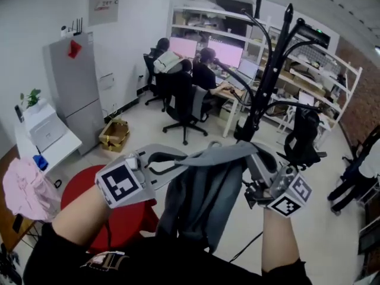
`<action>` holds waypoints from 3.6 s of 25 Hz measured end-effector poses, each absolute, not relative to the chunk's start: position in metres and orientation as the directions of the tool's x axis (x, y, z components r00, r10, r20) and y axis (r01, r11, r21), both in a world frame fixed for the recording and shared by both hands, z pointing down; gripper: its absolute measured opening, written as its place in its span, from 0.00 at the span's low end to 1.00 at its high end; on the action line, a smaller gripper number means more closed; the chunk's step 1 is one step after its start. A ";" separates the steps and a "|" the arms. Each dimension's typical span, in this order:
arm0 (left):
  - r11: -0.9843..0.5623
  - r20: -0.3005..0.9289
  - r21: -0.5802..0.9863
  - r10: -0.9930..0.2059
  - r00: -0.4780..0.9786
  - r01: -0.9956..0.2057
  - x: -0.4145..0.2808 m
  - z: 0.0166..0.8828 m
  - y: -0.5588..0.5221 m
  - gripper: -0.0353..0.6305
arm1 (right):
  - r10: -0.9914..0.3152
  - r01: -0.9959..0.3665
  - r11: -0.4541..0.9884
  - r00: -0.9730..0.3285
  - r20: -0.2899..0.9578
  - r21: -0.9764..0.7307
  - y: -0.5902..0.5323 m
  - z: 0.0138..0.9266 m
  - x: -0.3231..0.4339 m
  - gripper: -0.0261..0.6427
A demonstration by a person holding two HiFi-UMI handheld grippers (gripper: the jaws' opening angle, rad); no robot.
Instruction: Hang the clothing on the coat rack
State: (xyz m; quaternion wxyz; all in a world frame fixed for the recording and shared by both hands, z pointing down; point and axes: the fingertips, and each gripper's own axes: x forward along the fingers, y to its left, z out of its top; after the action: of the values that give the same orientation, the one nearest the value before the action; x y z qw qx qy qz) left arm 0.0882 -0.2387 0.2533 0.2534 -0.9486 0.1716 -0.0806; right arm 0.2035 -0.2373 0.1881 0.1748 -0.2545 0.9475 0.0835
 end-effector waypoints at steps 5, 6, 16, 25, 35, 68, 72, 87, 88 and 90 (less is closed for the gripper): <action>-0.808 -0.036 -0.523 -0.296 0.954 -0.271 0.139 0.186 -0.249 0.07 | -0.487 -0.594 0.792 -0.753 -0.443 0.139 -0.235 0.114 0.252 0.06; -0.809 -0.051 -0.521 -0.289 0.956 -0.272 0.148 0.170 -0.253 0.07 | -0.490 -0.609 0.778 -0.742 -0.458 0.153 -0.236 0.098 0.260 0.06; -0.764 -0.188 -0.541 -0.298 0.936 -0.352 0.186 0.018 -0.287 0.07 | -0.513 -0.709 0.658 -0.669 -0.537 0.253 -0.239 -0.036 0.277 0.06; -0.738 -0.270 -0.517 -0.341 0.900 -0.434 0.204 -0.083 -0.315 0.07 | -0.596 -0.812 0.532 -0.561 -0.575 0.241 -0.266 -0.116 0.301 0.06; -0.737 -0.267 -0.467 -0.410 0.872 -0.489 0.246 -0.125 -0.359 0.07 | -0.803 -0.937 0.258 -0.343 -0.488 0.235 -0.337 -0.135 0.356 0.06; -0.815 -0.408 -0.315 -0.346 0.845 -0.486 0.244 -0.035 -0.335 0.07 | -0.794 -0.900 0.427 -0.419 -0.440 0.087 -0.311 -0.026 0.309 0.06; -0.803 -0.390 -0.328 -0.364 0.846 -0.497 0.244 -0.035 -0.334 0.07 | -0.804 -0.909 0.406 -0.406 -0.436 0.097 -0.313 -0.027 0.313 0.06; -0.832 -0.400 -0.280 -0.352 0.846 -0.479 0.205 0.001 -0.343 0.11 | -0.802 -0.942 0.300 -0.334 -0.496 0.150 -0.300 -0.022 0.333 0.08; -0.833 -0.401 -0.275 -0.354 0.845 -0.479 0.202 0.004 -0.344 0.11 | -0.805 -0.943 0.292 -0.332 -0.492 0.158 -0.299 -0.020 0.335 0.08; -0.835 -0.398 -0.268 -0.359 0.844 -0.481 0.196 0.011 -0.345 0.11 | -0.810 -0.946 0.276 -0.324 -0.489 0.171 -0.297 -0.015 0.339 0.08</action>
State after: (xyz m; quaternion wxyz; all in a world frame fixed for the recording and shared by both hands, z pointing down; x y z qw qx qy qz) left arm 0.1960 -0.3455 0.0111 0.1819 -0.9429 0.2226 0.1682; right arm 0.3390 -0.2967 -0.0151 0.1548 -0.5603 0.7835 0.2195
